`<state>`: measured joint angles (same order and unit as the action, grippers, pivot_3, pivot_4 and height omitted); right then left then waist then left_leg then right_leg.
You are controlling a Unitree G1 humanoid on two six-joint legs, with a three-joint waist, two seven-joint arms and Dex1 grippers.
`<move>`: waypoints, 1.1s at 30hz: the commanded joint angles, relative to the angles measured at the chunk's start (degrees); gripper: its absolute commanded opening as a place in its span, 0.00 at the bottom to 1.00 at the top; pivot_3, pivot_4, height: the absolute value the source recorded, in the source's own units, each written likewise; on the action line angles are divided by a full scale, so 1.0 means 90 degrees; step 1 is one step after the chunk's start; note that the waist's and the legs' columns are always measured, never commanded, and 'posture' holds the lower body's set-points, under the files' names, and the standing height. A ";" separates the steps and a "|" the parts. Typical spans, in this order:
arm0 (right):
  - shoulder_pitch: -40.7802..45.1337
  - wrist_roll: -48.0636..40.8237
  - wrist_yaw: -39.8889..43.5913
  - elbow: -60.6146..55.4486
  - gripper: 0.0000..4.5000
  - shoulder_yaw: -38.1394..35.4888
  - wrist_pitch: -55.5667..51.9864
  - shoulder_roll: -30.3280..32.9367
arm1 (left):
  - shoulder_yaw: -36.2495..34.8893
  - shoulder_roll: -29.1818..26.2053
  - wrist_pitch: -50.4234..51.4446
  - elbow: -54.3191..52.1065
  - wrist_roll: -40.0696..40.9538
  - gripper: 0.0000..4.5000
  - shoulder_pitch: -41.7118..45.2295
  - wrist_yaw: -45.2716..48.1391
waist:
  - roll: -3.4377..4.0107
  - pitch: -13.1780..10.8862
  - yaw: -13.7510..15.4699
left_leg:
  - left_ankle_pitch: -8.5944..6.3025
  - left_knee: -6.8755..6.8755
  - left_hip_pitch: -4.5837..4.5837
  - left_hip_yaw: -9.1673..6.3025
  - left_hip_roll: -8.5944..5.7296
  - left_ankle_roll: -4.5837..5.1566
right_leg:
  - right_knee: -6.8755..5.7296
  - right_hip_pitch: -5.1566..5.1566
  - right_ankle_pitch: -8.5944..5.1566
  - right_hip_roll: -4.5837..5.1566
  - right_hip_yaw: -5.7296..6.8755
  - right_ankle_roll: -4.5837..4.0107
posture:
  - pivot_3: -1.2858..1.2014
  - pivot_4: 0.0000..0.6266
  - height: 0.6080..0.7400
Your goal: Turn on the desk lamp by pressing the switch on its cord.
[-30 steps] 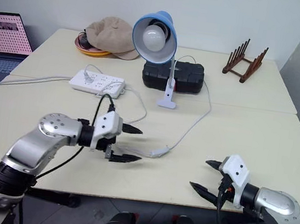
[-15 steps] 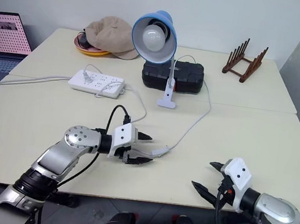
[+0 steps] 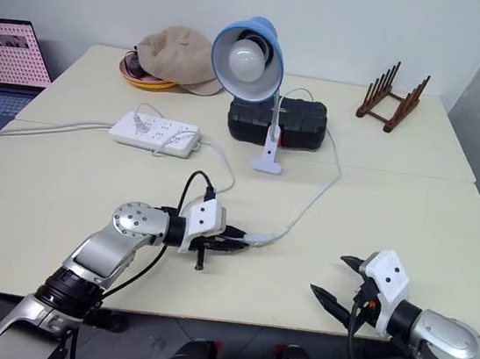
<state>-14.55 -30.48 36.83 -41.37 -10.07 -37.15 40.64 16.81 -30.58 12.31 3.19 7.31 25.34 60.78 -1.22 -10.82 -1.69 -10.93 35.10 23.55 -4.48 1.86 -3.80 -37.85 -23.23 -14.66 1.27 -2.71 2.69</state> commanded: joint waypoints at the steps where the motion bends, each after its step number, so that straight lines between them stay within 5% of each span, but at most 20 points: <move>1: 0.0072 -0.0462 -0.0188 -0.0248 1.00 -0.0189 -0.0206 -0.0233 | -0.0732 0.0394 0.1830 -0.0095 0.1189 0.08 0.0252 -0.0192 | 0.0000 0.0000 -0.0002 | 0.0000 0.0000 0.0000 -0.0001 0.0000 0.0000 | -0.0001 0.0000 0.0000 0.0000 0.0001 0.0000 | 0.52 0.24 1.00; 8: 0.0547 -0.2750 -0.1113 0.0039 1.00 -0.0654 -0.1264 -0.1172 | -0.2030 0.0913 0.5210 -0.0326 0.3489 0.08 0.0685 -0.0624 | 0.0000 0.0000 -0.0022 | 0.0000 0.0001 0.0000 -0.0011 0.0001 0.0000 | -0.0011 0.0000 0.0001 -0.0004 0.0008 0.0002 | 0.52 0.24 1.00; 11: 0.0819 -0.4999 -0.2299 0.0556 1.00 -0.0680 -0.1392 -0.1883 | -0.2747 0.1267 0.6581 -0.0299 0.4681 0.08 0.0904 -0.0905 | 0.0000 0.0000 -0.0023 | 0.0000 0.0002 0.0000 -0.0014 0.0001 0.0001 | -0.0012 0.0001 0.0001 -0.0004 0.0010 0.0002 | 0.52 0.24 1.00; 17: 0.1190 -0.7560 -0.3519 0.1024 1.00 -0.0211 -0.1054 -0.2358 | -0.3617 0.1873 0.7848 -0.0303 0.5823 0.08 0.1050 -0.1794 | 0.0001 0.0000 -0.0036 | 0.0000 0.0002 0.0000 -0.0013 0.0001 0.0001 | -0.0012 0.0001 0.0001 -0.0004 0.0007 0.0001 | 0.52 0.24 1.00; 22: 0.1594 -0.8229 -0.4059 0.1063 1.00 -0.0043 -0.0677 -0.2393 | -0.3872 0.2086 0.8172 -0.0527 0.6259 0.08 0.0966 -0.2340 | 0.0001 0.0000 -0.0032 | 0.0001 0.0002 -0.0001 -0.0016 0.0001 0.0001 | -0.0013 0.0001 0.0002 -0.0008 0.0008 0.0002 | 0.52 0.24 1.00; 33: 0.2079 -0.7666 -0.4190 0.1078 1.00 0.0548 -0.0570 -0.2264 | -0.3989 0.2359 0.8290 -0.0796 0.6906 0.08 0.0779 -0.3128 | 0.0001 0.0001 -0.0023 | 0.0001 0.0001 0.0000 -0.0014 0.0001 0.0001 | -0.0009 0.0000 0.0002 -0.0008 0.0006 0.0002 | 0.52 0.24 1.00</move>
<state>3.35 -99.89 -1.04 -31.00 -5.34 -43.38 20.04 -18.50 -9.52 87.04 -1.98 66.97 32.31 33.11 -1.20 -10.81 -1.90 -10.93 35.11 23.55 -4.61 1.86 -3.79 -37.93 -23.22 -14.64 1.20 -2.66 2.70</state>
